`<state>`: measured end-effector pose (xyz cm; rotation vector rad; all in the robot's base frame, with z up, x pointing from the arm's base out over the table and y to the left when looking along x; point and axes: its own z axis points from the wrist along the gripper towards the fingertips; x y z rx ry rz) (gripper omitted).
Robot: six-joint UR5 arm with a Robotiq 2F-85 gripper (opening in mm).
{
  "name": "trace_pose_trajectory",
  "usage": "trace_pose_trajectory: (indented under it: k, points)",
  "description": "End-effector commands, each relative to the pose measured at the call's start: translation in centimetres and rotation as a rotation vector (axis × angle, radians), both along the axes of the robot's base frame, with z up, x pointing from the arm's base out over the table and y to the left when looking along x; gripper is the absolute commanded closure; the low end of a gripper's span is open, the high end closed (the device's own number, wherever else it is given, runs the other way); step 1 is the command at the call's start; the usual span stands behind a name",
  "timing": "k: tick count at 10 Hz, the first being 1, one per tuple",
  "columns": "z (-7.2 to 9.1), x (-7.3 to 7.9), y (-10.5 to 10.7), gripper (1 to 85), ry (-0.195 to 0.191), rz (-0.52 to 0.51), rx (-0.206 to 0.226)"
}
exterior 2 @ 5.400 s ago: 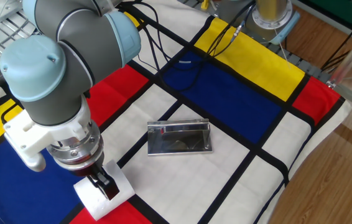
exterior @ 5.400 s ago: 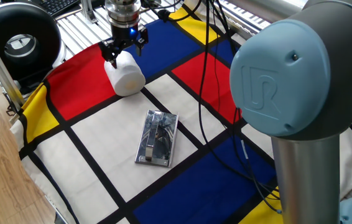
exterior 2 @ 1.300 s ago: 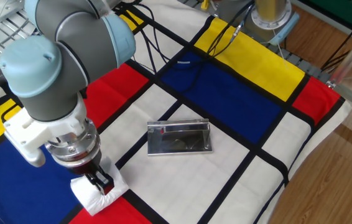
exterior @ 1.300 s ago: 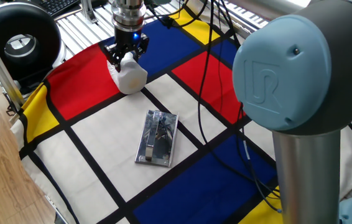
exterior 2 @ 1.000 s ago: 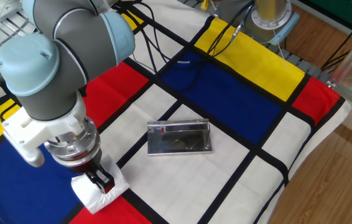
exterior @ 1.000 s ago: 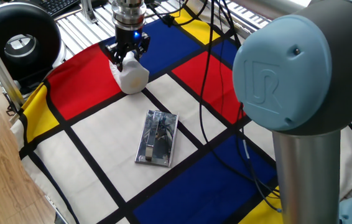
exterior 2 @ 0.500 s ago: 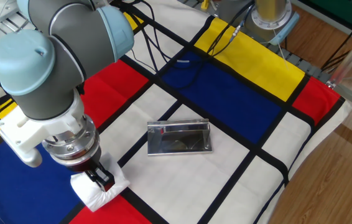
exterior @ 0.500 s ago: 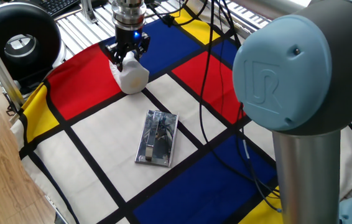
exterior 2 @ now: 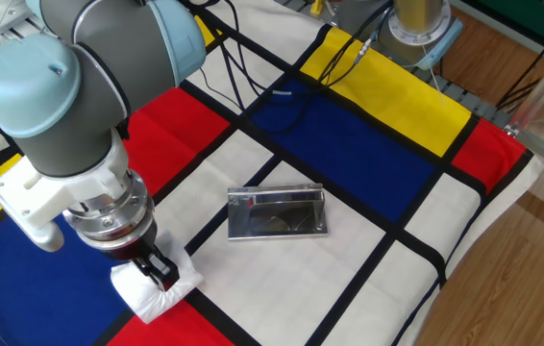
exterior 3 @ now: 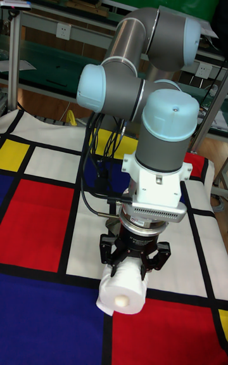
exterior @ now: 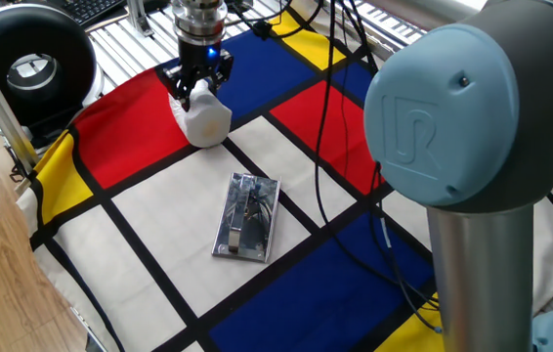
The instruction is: Put the toilet paper on its holder
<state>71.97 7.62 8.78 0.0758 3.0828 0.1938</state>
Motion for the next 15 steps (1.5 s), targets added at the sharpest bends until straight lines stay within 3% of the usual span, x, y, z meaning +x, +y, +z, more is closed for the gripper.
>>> trace_pose_trajectory:
  k: [1, 5, 13, 15]
  points:
    - [0.4, 0.4, 0.4, 84.3, -0.014, -0.029, 0.024]
    - [0.3, 0.6, -0.7, 84.3, -0.018, -0.072, -0.016]
    - [0.4, 1.1, 0.4, 84.3, -0.038, -0.059, 0.028]
    - [0.9, -0.6, 0.7, 84.3, -0.035, -0.078, 0.028]
